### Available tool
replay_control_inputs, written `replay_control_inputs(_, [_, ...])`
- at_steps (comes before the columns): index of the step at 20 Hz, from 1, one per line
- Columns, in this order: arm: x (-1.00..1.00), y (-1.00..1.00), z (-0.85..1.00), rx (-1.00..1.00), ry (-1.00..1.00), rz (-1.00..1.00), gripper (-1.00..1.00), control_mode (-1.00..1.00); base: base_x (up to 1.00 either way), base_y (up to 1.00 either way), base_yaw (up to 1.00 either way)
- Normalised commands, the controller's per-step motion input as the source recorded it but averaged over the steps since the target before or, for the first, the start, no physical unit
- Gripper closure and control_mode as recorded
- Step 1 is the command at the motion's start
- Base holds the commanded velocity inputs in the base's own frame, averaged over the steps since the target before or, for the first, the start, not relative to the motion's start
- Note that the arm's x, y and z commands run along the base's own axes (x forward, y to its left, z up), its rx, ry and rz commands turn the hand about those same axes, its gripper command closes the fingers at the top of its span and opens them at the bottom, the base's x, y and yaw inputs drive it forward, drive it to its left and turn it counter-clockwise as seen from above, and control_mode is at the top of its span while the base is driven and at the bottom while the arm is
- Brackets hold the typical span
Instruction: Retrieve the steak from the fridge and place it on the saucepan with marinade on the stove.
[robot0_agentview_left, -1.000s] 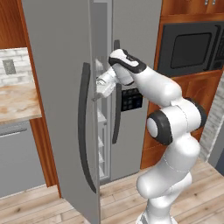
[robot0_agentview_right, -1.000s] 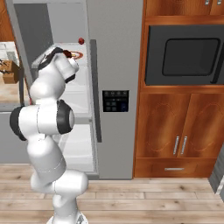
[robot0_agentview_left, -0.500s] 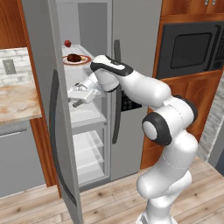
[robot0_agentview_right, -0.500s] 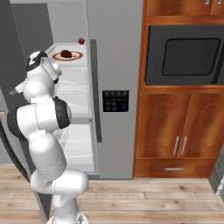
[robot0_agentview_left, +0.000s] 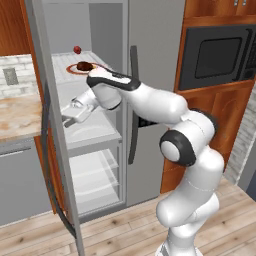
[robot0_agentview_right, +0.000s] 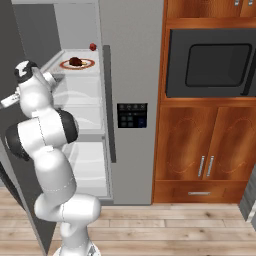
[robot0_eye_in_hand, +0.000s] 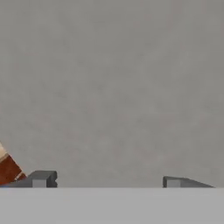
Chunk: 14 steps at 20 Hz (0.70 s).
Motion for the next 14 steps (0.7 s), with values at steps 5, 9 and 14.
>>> replay_control_inputs(5, [-0.06,0.37,0.15,-0.04,0.03,-0.48,-1.0,-1.0,0.0,0.0,0.0])
replay_control_inputs(9, [-0.03,-0.97,0.5,-0.19,0.13,-0.43,-1.0,-1.0,0.0,0.0,0.0])
replay_control_inputs(14, [0.0,-1.0,0.41,-0.38,0.25,-0.37,-1.0,-1.0,0.0,0.0,0.0])
